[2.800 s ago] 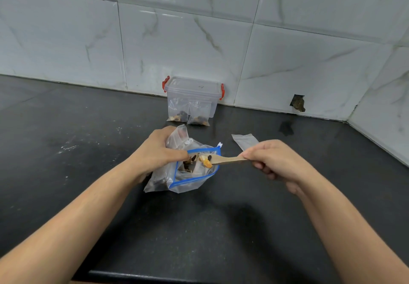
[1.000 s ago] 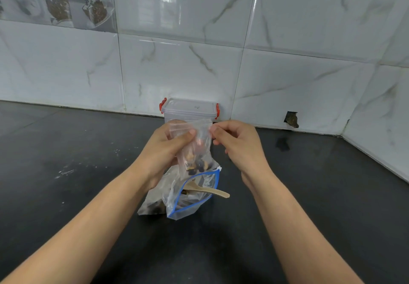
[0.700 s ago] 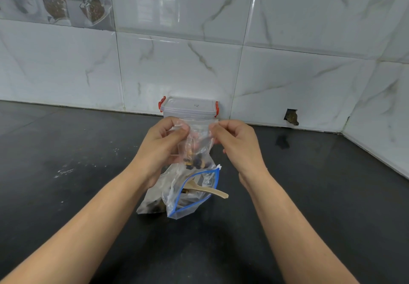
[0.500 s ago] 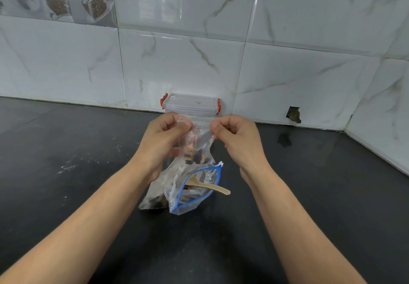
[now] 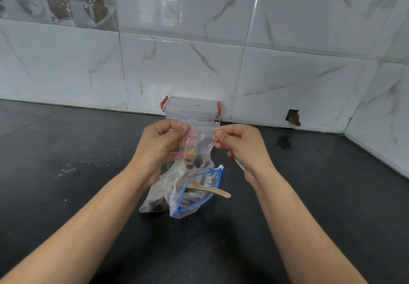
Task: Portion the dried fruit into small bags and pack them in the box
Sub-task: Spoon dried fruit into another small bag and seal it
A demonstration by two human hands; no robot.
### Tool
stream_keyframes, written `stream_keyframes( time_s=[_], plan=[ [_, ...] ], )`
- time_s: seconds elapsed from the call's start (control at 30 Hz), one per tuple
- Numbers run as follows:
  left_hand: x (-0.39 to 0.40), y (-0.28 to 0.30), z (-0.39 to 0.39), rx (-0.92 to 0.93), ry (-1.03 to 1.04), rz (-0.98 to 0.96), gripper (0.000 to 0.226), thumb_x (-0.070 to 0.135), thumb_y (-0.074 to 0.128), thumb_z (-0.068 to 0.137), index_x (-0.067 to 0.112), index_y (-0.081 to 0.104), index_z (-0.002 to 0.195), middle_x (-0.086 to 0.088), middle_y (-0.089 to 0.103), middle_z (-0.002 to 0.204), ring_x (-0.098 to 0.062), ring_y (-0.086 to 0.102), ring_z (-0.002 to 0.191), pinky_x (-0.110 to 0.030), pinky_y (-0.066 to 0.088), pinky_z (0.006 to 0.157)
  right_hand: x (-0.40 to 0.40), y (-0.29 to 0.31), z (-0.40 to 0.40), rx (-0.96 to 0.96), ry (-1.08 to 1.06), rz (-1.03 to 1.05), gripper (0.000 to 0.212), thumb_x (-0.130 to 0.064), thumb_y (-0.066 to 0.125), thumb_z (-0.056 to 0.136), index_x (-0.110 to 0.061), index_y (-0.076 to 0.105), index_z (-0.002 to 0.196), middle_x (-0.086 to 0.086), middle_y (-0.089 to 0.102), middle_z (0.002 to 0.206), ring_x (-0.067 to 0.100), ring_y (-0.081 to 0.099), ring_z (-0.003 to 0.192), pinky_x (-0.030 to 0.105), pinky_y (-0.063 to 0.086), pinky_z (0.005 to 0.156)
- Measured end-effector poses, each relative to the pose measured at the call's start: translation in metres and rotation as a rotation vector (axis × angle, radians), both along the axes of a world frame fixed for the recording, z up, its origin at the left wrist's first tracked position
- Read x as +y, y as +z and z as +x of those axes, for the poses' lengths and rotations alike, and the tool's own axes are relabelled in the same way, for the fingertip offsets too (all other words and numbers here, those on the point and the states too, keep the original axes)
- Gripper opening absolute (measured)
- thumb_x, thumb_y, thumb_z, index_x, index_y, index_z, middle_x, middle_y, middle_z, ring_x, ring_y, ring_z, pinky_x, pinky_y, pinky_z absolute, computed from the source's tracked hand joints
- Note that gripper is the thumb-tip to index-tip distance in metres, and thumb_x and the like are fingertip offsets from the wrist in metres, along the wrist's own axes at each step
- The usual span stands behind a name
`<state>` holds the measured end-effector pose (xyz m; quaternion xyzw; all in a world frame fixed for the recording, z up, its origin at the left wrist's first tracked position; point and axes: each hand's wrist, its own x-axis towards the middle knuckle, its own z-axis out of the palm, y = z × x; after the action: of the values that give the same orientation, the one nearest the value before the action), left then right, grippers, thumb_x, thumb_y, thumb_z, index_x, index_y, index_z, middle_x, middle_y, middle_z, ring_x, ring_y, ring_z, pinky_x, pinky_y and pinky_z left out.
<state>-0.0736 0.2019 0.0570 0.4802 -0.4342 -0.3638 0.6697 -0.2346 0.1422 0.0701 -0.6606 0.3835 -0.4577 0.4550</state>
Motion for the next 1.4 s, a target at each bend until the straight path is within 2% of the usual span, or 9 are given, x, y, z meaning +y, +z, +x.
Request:
stream_keyframes(
  time_s=[0.1,0.2,0.27,0.37,0.53,0.73,0.9,1.17,1.4],
  plan=[
    [0.000,0.000,0.000,0.025,0.019,0.007,0.006,0.010,0.060,0.089,0.007,0.065,0.090,-0.012,0.071,0.086,-0.020,0.066,0.070,-0.036,0.059,0.065,-0.001,0.000,0.000,0.006,-0.016,-0.005,0.011,-0.010,0.061,0.090,-0.012,0.070,0.085,-0.001,0.068,0.074,0.002,0.058,0.061,0.003,0.039,0.048],
    [-0.001,0.000,-0.001,0.011,0.031,-0.004,0.006,0.004,0.061,0.088,0.006,0.064,0.084,-0.010,0.072,0.080,-0.013,0.067,0.066,-0.028,0.056,0.055,-0.002,-0.001,0.001,0.040,-0.090,-0.097,0.017,-0.020,0.070,0.084,-0.020,0.069,0.101,-0.006,0.069,0.090,0.002,0.063,0.080,0.014,0.049,0.066],
    [-0.001,0.001,-0.002,-0.020,0.028,-0.020,0.007,0.002,0.061,0.086,0.005,0.065,0.081,-0.003,0.073,0.070,-0.008,0.067,0.061,-0.026,0.057,0.054,-0.001,0.002,0.003,0.119,-0.098,-0.209,0.028,-0.029,0.073,0.080,-0.029,0.065,0.107,-0.010,0.067,0.101,0.006,0.061,0.093,0.022,0.050,0.079],
    [-0.002,0.003,-0.004,-0.093,0.023,-0.030,0.009,0.003,0.063,0.086,0.007,0.067,0.080,0.001,0.072,0.065,-0.007,0.066,0.059,-0.026,0.057,0.059,0.002,0.015,0.009,0.324,-0.017,-0.313,0.019,-0.033,0.072,0.080,-0.029,0.071,0.099,-0.013,0.068,0.104,0.007,0.060,0.101,0.027,0.048,0.087],
    [-0.001,0.004,-0.004,-0.126,0.039,-0.058,0.007,0.007,0.066,0.083,0.011,0.070,0.079,0.001,0.071,0.068,-0.008,0.066,0.063,-0.035,0.058,0.066,0.001,0.029,0.016,0.470,0.047,-0.394,0.007,-0.022,0.069,0.083,-0.021,0.074,0.088,-0.009,0.070,0.083,0.007,0.066,0.085,0.034,0.054,0.083],
    [-0.003,0.004,-0.002,-0.320,0.116,-0.063,0.006,0.011,0.068,0.084,0.009,0.072,0.080,-0.019,0.071,0.083,-0.024,0.065,0.075,-0.049,0.055,0.075,0.004,0.021,0.026,0.694,-0.076,-0.531,0.010,-0.028,0.059,0.090,-0.026,0.068,0.093,-0.007,0.070,0.097,0.016,0.063,0.095,0.037,0.050,0.084],
    [-0.002,0.004,0.000,-0.324,0.177,-0.093,0.013,0.007,0.067,0.084,0.014,0.067,0.073,-0.005,0.068,0.073,-0.013,0.062,0.070,-0.033,0.052,0.064,0.003,0.023,0.020,0.523,-0.052,-0.445,0.008,-0.032,0.067,0.084,-0.025,0.072,0.086,-0.012,0.070,0.083,0.009,0.066,0.087,0.033,0.053,0.080],
    [-0.004,0.002,0.002,-0.297,0.187,-0.087,0.013,0.009,0.066,0.084,0.016,0.066,0.073,-0.006,0.068,0.075,-0.014,0.064,0.072,-0.031,0.052,0.063,0.000,0.017,0.016,0.547,-0.138,-0.490,0.011,-0.030,0.066,0.087,-0.022,0.074,0.088,-0.018,0.057,0.069,0.004,0.054,0.068,0.023,0.039,0.064],
    [-0.007,0.005,0.016,-0.260,0.185,-0.094,0.008,0.012,0.066,0.085,0.012,0.065,0.078,-0.005,0.065,0.071,-0.005,0.059,0.064,-0.018,0.047,0.054,-0.013,0.019,0.009,0.316,0.004,-0.265,0.007,-0.013,0.071,0.083,-0.015,0.075,0.089,-0.009,0.069,0.077,0.009,0.065,0.080,0.029,0.053,0.084]
  ],
)
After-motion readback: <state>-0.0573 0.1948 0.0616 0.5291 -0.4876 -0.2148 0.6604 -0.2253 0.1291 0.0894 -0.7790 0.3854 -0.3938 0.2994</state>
